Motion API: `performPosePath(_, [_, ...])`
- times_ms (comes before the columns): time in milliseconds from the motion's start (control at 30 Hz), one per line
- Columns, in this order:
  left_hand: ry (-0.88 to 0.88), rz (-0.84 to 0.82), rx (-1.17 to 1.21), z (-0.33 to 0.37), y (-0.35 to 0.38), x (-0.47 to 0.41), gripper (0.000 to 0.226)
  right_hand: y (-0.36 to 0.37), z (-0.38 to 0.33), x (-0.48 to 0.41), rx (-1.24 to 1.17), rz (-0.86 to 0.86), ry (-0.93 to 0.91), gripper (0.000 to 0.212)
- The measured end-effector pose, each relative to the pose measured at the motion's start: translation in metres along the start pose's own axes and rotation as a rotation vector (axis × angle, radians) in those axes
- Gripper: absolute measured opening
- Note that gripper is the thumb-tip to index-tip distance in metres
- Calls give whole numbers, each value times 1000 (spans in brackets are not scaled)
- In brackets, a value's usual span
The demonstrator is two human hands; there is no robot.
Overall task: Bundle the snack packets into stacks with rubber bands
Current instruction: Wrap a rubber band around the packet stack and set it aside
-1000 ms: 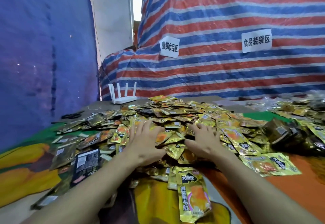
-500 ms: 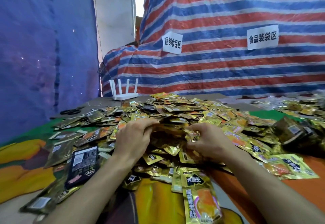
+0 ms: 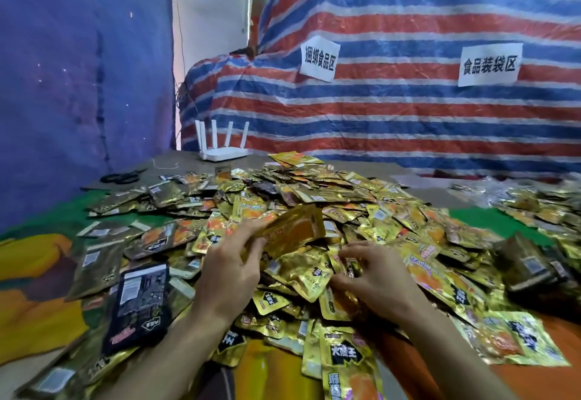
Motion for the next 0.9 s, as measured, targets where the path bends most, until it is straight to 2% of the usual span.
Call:
performPosePath(100, [-47, 21, 9, 4, -2, 3, 28, -7, 1, 2, 16, -97, 8, 77])
performPosePath(167, [-65, 26, 6, 7, -4, 5, 30, -10, 4, 3, 151, -114, 27, 89])
performPosePath(233, [-65, 16, 23, 7, -5, 5, 33, -13, 10, 5, 271, -143, 107, 90])
performPosePath(367, [-113, -13, 41, 0, -5, 3, 27, -14, 17, 14, 220, -217, 300, 81])
performPosePath(500, [-115, -38, -19, 3, -5, 4, 14, -9, 5, 17, 283, -94, 251, 63])
performPosePath(633, [-115, -32, -62, 9, -6, 1, 13, -6, -2, 18, 320, -28, 207, 51])
performPosePath(767, [-117, -28, -380, 11, -8, -4, 19, -11, -6, 20, 252, 139, 164, 39])
performPosePath(800, [-122, -48, -392, 12, -9, -5, 20, -12, -7, 21, 220, 211, 140, 36])
performPosePath(900, [-127, -127, -233, 15, -8, -3, 18, -14, -8, 21, 172, 383, 36, 28])
Point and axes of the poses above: each hand's wrist, its own x-axis away from the middle knuckle, its own y-axis out of the palm, z = x × y, the point moved 2 cm from there along -x, towards the middle knuckle, and after that the axes turned 13 degrees about -z, right-handed, at the moved point
